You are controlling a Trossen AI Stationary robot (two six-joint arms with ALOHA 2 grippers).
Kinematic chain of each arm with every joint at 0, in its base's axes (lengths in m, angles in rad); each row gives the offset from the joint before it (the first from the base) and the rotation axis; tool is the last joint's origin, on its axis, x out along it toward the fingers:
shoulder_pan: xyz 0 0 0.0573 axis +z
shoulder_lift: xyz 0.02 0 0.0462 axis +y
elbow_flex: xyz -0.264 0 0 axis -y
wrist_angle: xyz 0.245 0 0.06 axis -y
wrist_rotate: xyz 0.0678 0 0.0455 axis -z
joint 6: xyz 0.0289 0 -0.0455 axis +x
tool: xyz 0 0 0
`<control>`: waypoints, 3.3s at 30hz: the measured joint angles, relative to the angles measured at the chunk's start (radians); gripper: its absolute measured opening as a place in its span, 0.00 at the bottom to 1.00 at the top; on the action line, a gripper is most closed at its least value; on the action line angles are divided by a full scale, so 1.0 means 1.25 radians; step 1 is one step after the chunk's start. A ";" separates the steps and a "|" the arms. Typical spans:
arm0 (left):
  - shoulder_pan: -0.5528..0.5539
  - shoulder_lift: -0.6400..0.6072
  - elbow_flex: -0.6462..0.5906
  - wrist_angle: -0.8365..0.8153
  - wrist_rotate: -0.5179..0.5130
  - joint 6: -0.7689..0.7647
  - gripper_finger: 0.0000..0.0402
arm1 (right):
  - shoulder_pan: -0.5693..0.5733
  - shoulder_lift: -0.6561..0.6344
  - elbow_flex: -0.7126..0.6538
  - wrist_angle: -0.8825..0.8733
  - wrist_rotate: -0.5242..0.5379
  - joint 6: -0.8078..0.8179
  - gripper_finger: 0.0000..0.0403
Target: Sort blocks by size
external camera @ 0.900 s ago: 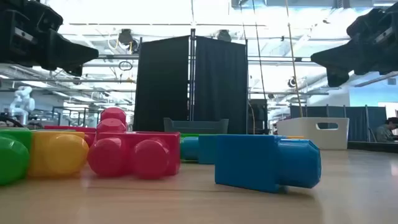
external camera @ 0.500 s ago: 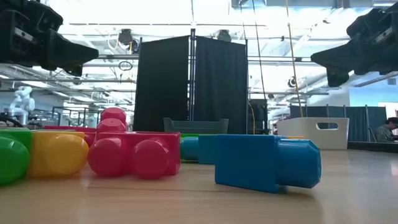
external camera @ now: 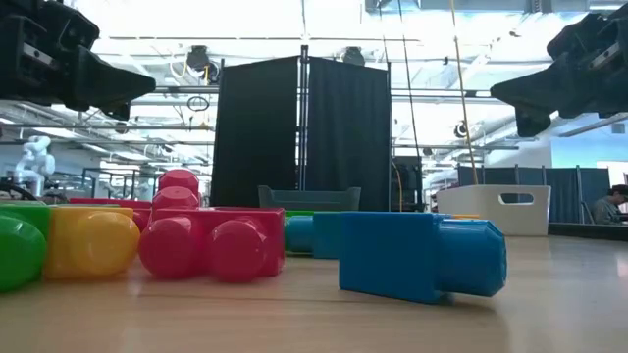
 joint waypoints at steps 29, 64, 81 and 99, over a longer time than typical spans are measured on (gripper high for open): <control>0.001 0.000 0.000 0.002 -0.020 0.042 0.00 | -0.002 0.000 0.000 0.005 0.021 -0.161 0.00; 0.074 0.138 0.008 0.215 -0.189 0.042 0.07 | -0.003 0.513 0.110 0.173 0.149 0.061 0.40; 0.165 0.559 0.128 0.359 -0.076 -0.003 0.21 | -0.009 0.977 0.444 0.053 0.125 -0.035 0.29; 0.164 0.915 0.269 0.477 -0.025 0.017 0.22 | -0.055 1.145 0.509 -0.059 -0.026 0.009 0.25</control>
